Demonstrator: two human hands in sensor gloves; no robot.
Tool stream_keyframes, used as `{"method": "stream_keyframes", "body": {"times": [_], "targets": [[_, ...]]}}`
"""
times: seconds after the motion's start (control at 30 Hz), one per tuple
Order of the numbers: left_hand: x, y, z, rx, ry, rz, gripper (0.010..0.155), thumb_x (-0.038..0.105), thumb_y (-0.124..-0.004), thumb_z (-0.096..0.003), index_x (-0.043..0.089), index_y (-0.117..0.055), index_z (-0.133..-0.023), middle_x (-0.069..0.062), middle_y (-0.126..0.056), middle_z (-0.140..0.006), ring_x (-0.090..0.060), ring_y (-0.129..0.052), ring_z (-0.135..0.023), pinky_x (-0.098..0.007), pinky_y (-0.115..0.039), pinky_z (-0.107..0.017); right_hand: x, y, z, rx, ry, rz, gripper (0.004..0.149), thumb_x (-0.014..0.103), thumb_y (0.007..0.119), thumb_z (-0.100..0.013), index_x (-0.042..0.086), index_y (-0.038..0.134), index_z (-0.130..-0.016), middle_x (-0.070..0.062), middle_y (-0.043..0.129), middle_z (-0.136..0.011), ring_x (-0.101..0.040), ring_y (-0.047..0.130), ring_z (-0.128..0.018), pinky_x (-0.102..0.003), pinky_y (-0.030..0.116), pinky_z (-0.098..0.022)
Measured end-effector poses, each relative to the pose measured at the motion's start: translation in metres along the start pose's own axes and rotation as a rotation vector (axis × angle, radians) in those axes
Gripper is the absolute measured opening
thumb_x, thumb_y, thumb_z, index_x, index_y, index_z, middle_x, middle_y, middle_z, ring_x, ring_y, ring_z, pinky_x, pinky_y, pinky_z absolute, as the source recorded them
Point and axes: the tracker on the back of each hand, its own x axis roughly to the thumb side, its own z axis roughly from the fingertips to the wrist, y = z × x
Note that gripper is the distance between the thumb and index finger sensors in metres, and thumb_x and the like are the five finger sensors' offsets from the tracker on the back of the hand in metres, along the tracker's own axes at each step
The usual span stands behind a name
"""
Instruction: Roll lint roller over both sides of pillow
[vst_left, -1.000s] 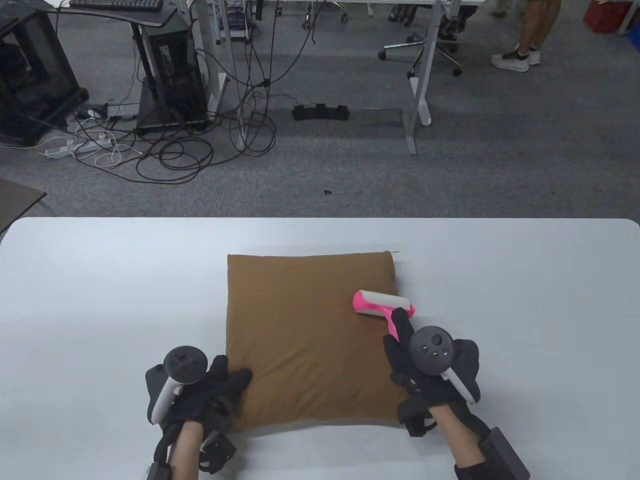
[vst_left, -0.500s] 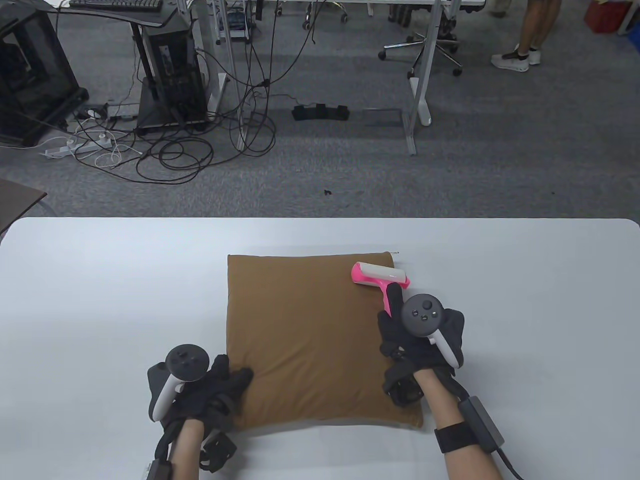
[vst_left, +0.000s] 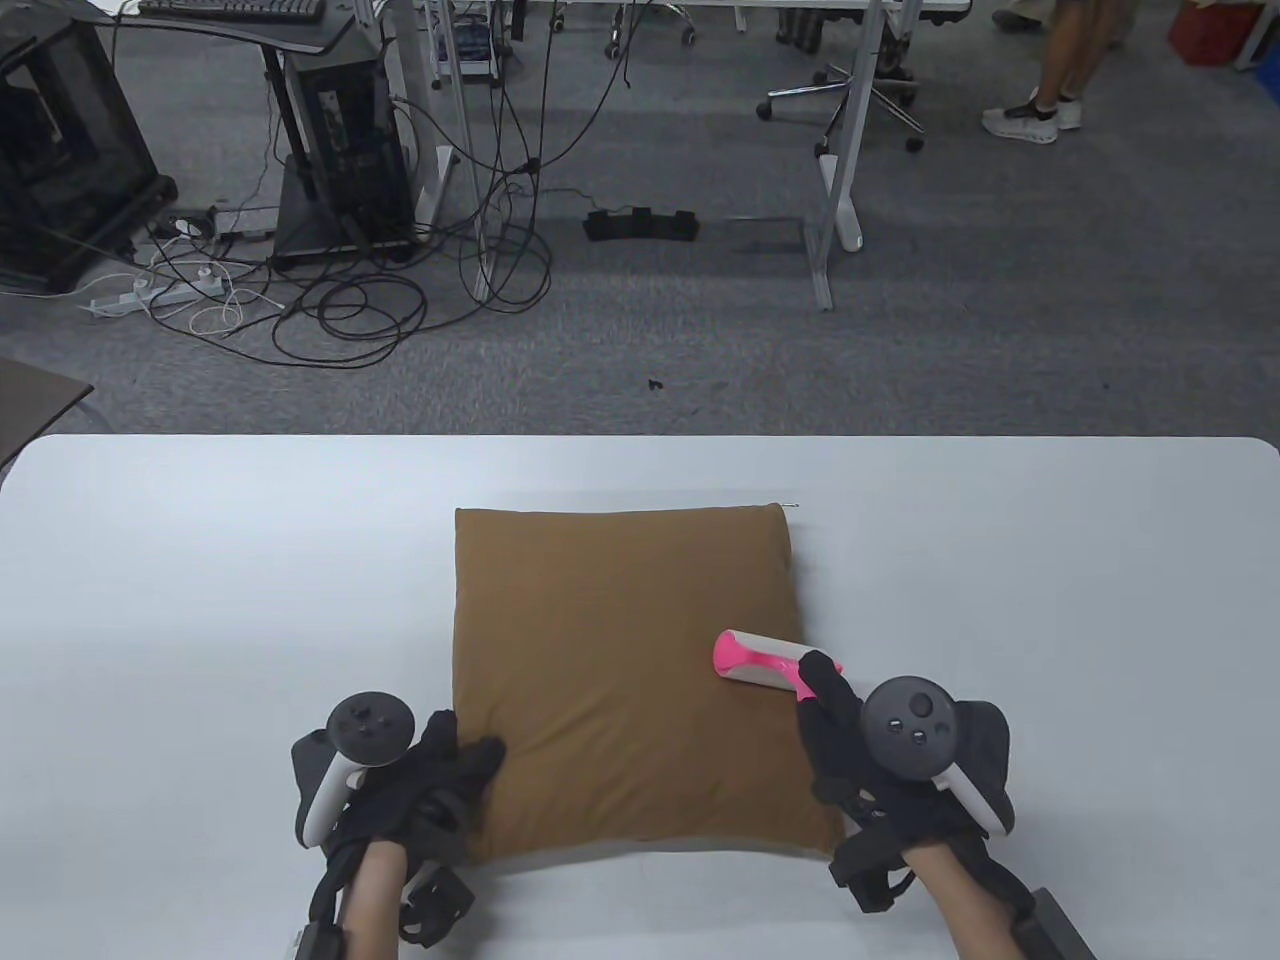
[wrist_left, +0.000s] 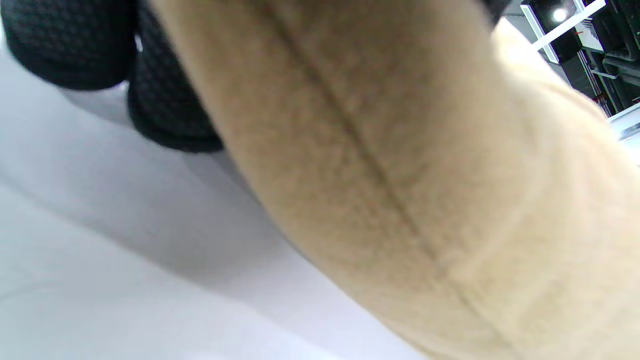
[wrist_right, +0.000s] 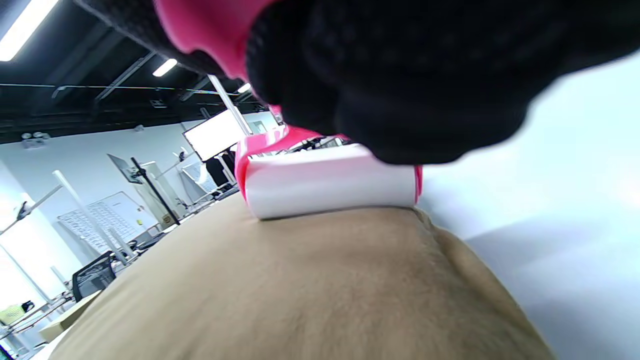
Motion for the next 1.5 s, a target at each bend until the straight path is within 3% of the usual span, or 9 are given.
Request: {"method": "stream_keyframes", "body": {"times": [0.33, 0.5, 0.6, 0.77, 1.0, 1.13, 1.33, 1.5], "targets": [[-0.002, -0.001, 0.003, 0.011, 0.000, 0.008, 0.087, 0.059, -0.068, -0.0494, 0.005, -0.035, -0.110, -0.021, -0.081, -0.087, -0.027, -0.101, -0.037, -0.055, -0.080, -0.041, 0.023, -0.003, 0.059, 0.028, -0.094, 0.132, 0.050, 0.035, 0.060, -0.061, 0.010, 0.067, -0.103, -0.009, 0.098, -0.029, -0.017, 0.099, -0.008, -0.042, 0.086, -0.008], [-0.003, 0.000, 0.003, 0.001, 0.000, 0.024, 0.087, 0.058, -0.068, -0.0494, 0.005, -0.035, -0.110, -0.022, -0.081, -0.088, -0.028, -0.101, -0.038, -0.056, -0.080, -0.041, 0.026, -0.016, 0.057, 0.061, -0.089, 0.081, 0.051, 0.035, 0.060, -0.061, 0.009, 0.066, -0.104, -0.009, 0.098, -0.030, -0.018, 0.100, -0.009, -0.043, 0.086, -0.010], [-0.004, 0.000, 0.003, -0.005, 0.000, 0.036, 0.086, 0.058, -0.068, -0.0496, 0.005, -0.035, -0.110, -0.022, -0.081, -0.088, -0.028, -0.101, -0.038, -0.056, -0.079, -0.042, 0.038, -0.024, 0.057, 0.016, -0.152, 0.048, 0.049, 0.036, 0.061, -0.061, 0.011, 0.069, -0.102, -0.009, 0.098, -0.029, -0.017, 0.099, -0.009, -0.042, 0.086, -0.009], [-0.004, 0.000, 0.004, -0.003, -0.001, 0.034, 0.086, 0.058, -0.068, -0.0497, 0.005, -0.035, -0.110, -0.022, -0.081, -0.088, -0.028, -0.101, -0.038, -0.056, -0.080, -0.042, 0.062, -0.009, 0.059, 0.004, -0.226, 0.101, 0.049, 0.037, 0.062, -0.061, 0.012, 0.071, -0.101, -0.008, 0.098, -0.028, -0.017, 0.099, -0.008, -0.042, 0.086, -0.009], [-0.004, 0.000, 0.004, -0.007, -0.001, 0.032, 0.086, 0.058, -0.067, -0.0498, 0.005, -0.034, -0.110, -0.022, -0.080, -0.088, -0.028, -0.101, -0.039, -0.056, -0.079, -0.042, 0.084, 0.012, 0.029, -0.028, -0.173, 0.204, 0.050, 0.037, 0.059, -0.061, 0.011, 0.068, -0.103, -0.007, 0.098, -0.030, -0.017, 0.100, -0.010, -0.041, 0.086, -0.011], [-0.004, 0.000, 0.004, -0.008, -0.001, 0.039, 0.086, 0.058, -0.067, -0.0498, 0.005, -0.034, -0.110, -0.022, -0.080, -0.089, -0.028, -0.101, -0.039, -0.056, -0.079, -0.042, 0.086, 0.019, -0.004, -0.054, -0.117, 0.184, 0.050, 0.038, 0.058, -0.061, 0.012, 0.067, -0.104, -0.006, 0.098, -0.030, -0.016, 0.099, -0.010, -0.041, 0.086, -0.011], [-0.004, 0.001, 0.003, -0.019, 0.000, 0.040, 0.087, 0.059, -0.068, -0.0498, 0.005, -0.034, -0.110, -0.022, -0.080, -0.088, -0.028, -0.101, -0.039, -0.056, -0.079, -0.042, 0.083, 0.026, -0.035, -0.112, -0.054, 0.129, 0.051, 0.042, 0.058, -0.062, 0.015, 0.066, -0.104, -0.004, 0.097, -0.027, -0.015, 0.097, -0.008, -0.041, 0.085, -0.010], [-0.003, 0.001, 0.002, -0.035, 0.005, 0.033, 0.087, 0.059, -0.067, -0.0499, 0.006, -0.033, -0.110, -0.022, -0.080, -0.088, -0.028, -0.101, -0.039, -0.056, -0.079, -0.042, 0.073, 0.042, -0.055, -0.118, -0.015, 0.090, 0.057, 0.050, 0.058, -0.062, 0.018, 0.055, -0.110, -0.006, 0.097, -0.041, -0.018, 0.099, -0.017, -0.042, 0.085, -0.015]]}}
